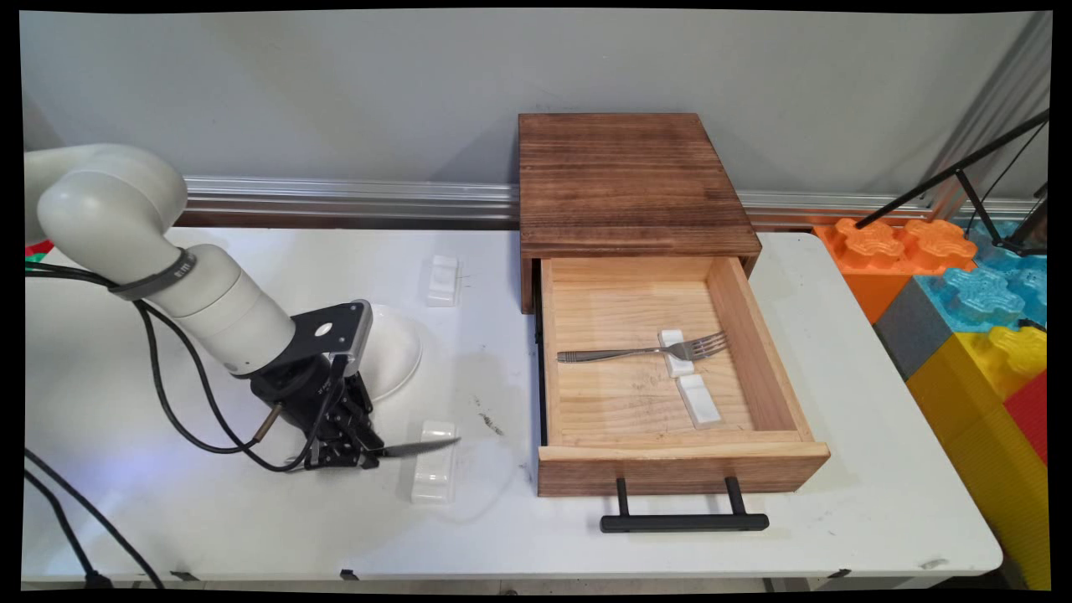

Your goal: Pick up the knife from the right of the white plate, then place the picked object into the drawer

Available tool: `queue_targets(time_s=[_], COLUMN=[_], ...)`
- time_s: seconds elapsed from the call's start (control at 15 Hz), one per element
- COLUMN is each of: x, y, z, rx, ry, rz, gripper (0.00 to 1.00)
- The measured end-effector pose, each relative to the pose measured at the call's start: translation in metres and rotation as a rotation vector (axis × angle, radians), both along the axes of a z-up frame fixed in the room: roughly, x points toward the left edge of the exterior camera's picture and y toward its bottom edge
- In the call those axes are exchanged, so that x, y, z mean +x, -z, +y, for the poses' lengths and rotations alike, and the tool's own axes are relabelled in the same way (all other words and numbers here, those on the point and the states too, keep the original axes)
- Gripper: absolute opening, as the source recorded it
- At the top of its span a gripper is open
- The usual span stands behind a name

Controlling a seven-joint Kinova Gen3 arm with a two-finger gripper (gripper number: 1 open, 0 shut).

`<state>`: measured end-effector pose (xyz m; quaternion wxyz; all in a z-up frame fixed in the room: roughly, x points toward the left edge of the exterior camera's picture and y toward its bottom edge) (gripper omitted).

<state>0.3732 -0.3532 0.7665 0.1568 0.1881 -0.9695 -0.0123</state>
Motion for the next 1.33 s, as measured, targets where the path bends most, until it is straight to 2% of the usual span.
queue_targets(time_s=[0.73, 1.33], x=[0.000, -0.008], y=[-0.019, -0.075], z=[-0.002, -0.013], rx=[0.007, 0.013], ry=[-0.004, -0.034], rz=[0.012, 0.029], gripper=[0.00, 0.00])
